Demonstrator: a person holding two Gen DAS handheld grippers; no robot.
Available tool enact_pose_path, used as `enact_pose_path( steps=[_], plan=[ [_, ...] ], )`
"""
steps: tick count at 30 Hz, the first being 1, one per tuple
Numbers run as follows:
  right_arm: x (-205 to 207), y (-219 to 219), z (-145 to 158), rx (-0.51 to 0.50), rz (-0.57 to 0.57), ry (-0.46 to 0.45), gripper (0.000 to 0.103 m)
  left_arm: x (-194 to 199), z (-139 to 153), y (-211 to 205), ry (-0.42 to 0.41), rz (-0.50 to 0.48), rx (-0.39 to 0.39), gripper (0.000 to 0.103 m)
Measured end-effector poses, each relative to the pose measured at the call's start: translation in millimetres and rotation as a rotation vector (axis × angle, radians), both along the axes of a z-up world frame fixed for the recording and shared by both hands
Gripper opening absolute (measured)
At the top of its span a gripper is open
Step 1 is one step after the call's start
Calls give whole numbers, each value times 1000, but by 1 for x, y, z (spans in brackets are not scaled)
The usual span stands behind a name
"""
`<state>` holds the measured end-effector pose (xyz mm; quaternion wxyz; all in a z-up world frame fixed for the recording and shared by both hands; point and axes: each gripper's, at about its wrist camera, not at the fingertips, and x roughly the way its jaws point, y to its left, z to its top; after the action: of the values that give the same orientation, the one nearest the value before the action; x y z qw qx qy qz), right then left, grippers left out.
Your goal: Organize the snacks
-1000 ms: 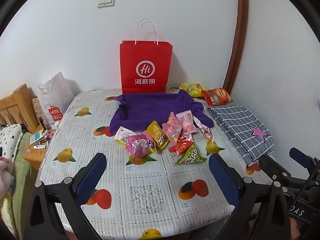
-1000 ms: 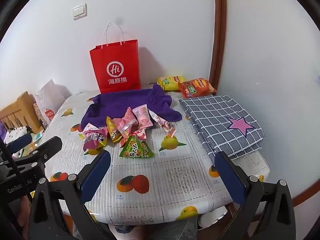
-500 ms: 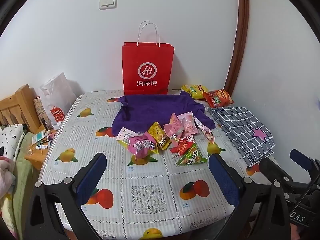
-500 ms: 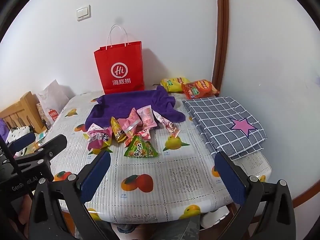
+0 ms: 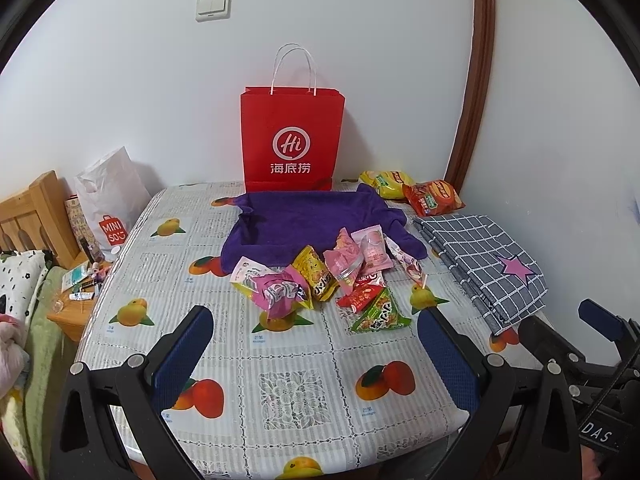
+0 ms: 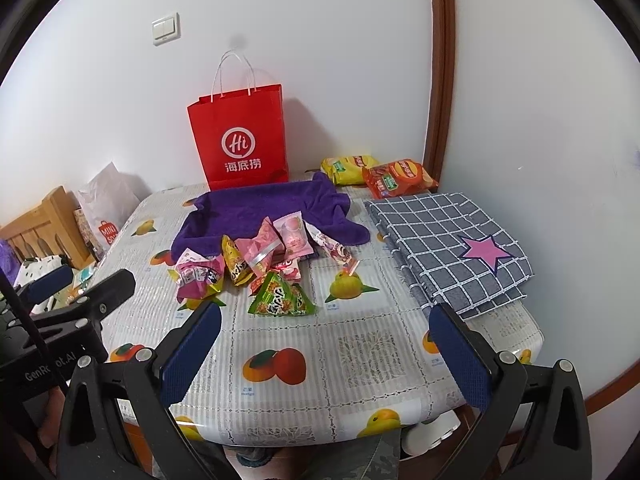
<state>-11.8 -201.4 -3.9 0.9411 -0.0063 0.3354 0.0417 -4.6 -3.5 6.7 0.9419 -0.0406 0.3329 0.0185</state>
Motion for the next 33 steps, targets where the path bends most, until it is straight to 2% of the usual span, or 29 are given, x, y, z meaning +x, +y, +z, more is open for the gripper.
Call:
enact_pose_path(
  steps=[33],
  plan=[
    [-2,0,0,9,1,1,103,-2,-2,-7,-1,-7,-1,103]
  ],
)
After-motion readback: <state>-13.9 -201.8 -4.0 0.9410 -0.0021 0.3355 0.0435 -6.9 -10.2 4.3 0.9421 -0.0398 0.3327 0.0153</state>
